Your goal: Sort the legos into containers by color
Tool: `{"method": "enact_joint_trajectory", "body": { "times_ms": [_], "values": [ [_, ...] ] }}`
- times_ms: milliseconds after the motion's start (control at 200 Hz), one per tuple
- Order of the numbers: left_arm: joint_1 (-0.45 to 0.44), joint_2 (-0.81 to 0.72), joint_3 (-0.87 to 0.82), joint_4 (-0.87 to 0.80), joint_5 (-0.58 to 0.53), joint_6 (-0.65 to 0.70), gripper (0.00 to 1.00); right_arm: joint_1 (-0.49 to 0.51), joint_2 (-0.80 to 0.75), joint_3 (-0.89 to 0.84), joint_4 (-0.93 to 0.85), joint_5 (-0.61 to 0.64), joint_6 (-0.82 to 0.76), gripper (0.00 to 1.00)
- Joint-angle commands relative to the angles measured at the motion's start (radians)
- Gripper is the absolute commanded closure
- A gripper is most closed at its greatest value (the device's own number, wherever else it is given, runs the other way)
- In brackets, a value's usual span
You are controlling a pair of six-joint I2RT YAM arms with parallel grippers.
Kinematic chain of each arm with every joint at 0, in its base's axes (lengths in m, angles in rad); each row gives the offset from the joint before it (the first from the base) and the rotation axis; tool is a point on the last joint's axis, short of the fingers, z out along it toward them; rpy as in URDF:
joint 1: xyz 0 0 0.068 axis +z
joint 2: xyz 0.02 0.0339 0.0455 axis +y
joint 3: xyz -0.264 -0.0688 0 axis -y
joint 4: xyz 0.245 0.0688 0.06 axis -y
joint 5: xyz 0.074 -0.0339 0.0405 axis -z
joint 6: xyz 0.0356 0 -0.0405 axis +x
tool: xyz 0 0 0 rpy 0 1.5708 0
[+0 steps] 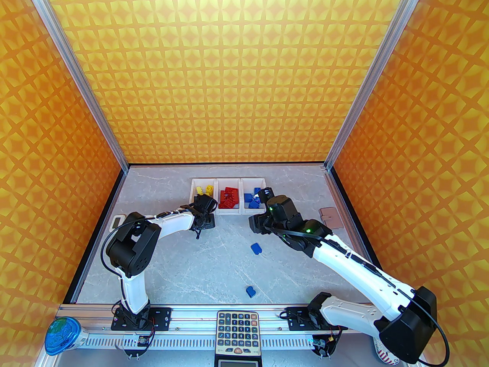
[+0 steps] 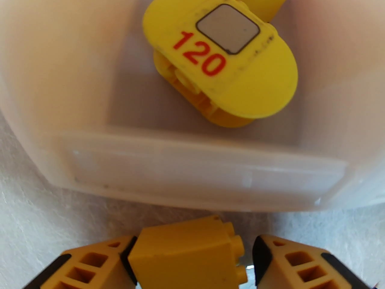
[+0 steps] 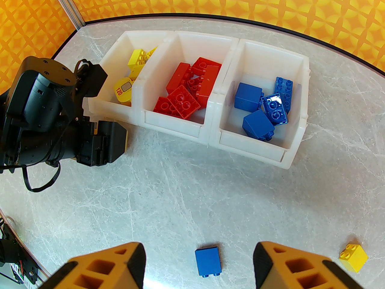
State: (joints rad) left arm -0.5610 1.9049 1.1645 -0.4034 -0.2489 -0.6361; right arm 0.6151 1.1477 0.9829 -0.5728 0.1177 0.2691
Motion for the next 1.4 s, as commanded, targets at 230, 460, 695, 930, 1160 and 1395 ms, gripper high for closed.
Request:
{"method": "enact_joint_trajectory", "body": {
  "times_ms": [230, 460, 695, 930, 1160, 1395],
  "values": [
    [0.008, -0.028, 0.001, -0.042, -0.026, 0.015, 0.56, -0.001, -0.026, -0.022, -0.022, 0.028, 0.016, 0.36],
    [0.007, -0.108, 0.023, -0.125, -0.029, 0.058, 0.59, -0.002, -0.038, -0.032, -0.026, 0.034, 0.017, 0.36],
    [0.011, -0.170, 0.088, -0.198, -0.032, 0.107, 0.59, -0.002, -0.051, -0.043, -0.022, 0.039, 0.019, 0.36],
    [0.043, -0.122, 0.229, -0.217, -0.032, 0.157, 0.59, -0.002, -0.068, -0.053, -0.031, 0.047, 0.021, 0.36],
    [0.088, -0.020, 0.365, -0.218, -0.028, 0.210, 0.60, -0.001, -0.089, -0.064, -0.050, 0.065, 0.022, 0.36],
    [0.123, 0.114, 0.532, -0.262, -0.017, 0.246, 0.60, -0.001, -0.100, -0.069, -0.062, 0.080, 0.022, 0.35]
  ]
}}
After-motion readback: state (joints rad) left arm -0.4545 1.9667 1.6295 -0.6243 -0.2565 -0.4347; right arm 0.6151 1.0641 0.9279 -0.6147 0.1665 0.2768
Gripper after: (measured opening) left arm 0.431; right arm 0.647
